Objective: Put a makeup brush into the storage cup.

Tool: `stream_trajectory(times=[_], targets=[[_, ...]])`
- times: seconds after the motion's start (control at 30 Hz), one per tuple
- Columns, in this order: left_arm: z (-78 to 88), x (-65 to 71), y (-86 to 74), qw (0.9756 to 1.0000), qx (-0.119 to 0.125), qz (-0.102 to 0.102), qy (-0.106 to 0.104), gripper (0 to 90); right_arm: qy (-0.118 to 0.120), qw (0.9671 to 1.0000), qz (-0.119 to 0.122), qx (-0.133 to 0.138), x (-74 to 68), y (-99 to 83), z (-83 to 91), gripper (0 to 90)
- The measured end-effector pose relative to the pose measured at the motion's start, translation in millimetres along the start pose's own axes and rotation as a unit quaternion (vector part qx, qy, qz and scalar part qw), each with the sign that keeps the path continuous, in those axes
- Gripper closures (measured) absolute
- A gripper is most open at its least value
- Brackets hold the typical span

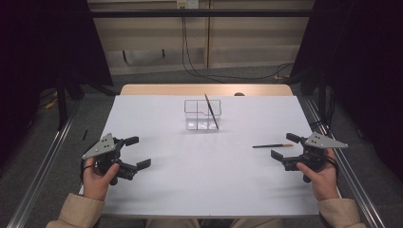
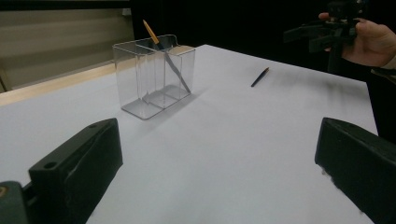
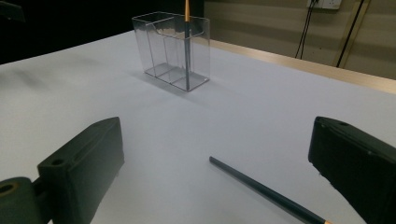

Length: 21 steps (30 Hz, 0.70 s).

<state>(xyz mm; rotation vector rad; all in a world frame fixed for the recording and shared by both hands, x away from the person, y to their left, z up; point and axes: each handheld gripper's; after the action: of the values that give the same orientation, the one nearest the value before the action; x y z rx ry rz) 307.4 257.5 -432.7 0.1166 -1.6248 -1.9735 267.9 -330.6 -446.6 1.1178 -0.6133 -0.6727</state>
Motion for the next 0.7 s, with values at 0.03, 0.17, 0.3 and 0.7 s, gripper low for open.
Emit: stream_trajectory(times=[0.03, 0.17, 0.3, 0.7], targets=[[0.1, 0.0, 0.0, 1.0000, 0.000, 0.000, 0.000, 0.7, -0.001, 1.0000, -0.001, 0.000, 1.7, 0.3, -1.1, 2.9], [0.3, -0.1, -0.2, 1.0000, 0.000, 0.001, 0.001, 0.7, -0.003, 0.9999, -0.010, -0.005, 8.7, 1.0, -6.3, 2.9], [0.4, -0.3, -0.3, 1.0000, -0.001, 0.000, 0.000, 0.7, -0.007, 0.9999, -0.010, -0.010, 15.9, 2.0, -12.3, 2.9], [0.4, -0.7, -0.6, 1.0000, 0.000, 0.001, -0.001, 0.7, -0.021, 0.9996, -0.020, -0.006, 29.5, 9.5, -28.6, 3.2]])
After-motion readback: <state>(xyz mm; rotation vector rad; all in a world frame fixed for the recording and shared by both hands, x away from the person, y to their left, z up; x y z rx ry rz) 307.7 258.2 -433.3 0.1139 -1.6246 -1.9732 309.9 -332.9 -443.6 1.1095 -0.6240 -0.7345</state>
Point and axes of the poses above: each handheld gripper's, and its own axes: z roughly backward along the jaws, y roughly out of its top, x roughly to its right, and after that the axes turned 11 degrees about z, right-handed
